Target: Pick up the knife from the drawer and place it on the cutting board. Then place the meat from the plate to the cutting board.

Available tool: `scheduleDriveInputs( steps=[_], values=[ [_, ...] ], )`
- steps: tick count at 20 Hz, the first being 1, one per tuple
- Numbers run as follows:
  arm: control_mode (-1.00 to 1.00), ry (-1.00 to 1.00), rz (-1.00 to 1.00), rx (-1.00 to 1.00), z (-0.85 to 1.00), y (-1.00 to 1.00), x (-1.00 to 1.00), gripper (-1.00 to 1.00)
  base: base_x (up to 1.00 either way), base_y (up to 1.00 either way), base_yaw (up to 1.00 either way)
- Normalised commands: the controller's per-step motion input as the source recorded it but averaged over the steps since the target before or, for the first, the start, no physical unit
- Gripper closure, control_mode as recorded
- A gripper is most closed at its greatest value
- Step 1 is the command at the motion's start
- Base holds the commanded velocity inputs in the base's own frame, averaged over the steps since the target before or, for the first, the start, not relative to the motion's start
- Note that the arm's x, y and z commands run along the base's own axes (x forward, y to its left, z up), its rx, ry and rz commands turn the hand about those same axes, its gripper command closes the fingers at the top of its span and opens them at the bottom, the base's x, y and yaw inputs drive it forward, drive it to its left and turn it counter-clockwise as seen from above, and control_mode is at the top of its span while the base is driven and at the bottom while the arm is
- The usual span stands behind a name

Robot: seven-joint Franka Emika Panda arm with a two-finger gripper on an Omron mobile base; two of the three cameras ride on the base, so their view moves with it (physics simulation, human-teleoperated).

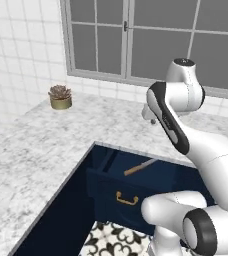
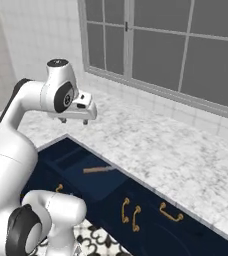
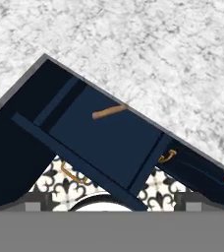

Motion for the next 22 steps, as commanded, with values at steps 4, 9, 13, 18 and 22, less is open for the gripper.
scheduleDriveInputs(
  steps=[4, 9, 13, 18, 22],
  values=[
    [1.0, 0.0, 0.0, 0.0, 0.0, 0.0, 0.0, -1.0, -0.61, -0.29, 0.26],
    [1.0, 0.0, 0.0, 0.0, 0.0, 0.0, 0.0, -1.0, -0.21, -0.63, 0.13],
    [1.0, 0.0, 0.0, 0.0, 0.0, 0.0, 0.0, -1.0, 0.0, -0.36, 0.1],
    [1.0, 0.0, 0.0, 0.0, 0.0, 0.0, 0.0, -1.0, 0.27, -0.32, 0.15],
    [1.0, 0.0, 0.0, 0.0, 0.0, 0.0, 0.0, -1.0, 0.34, -0.51, 0.22]
  ],
)
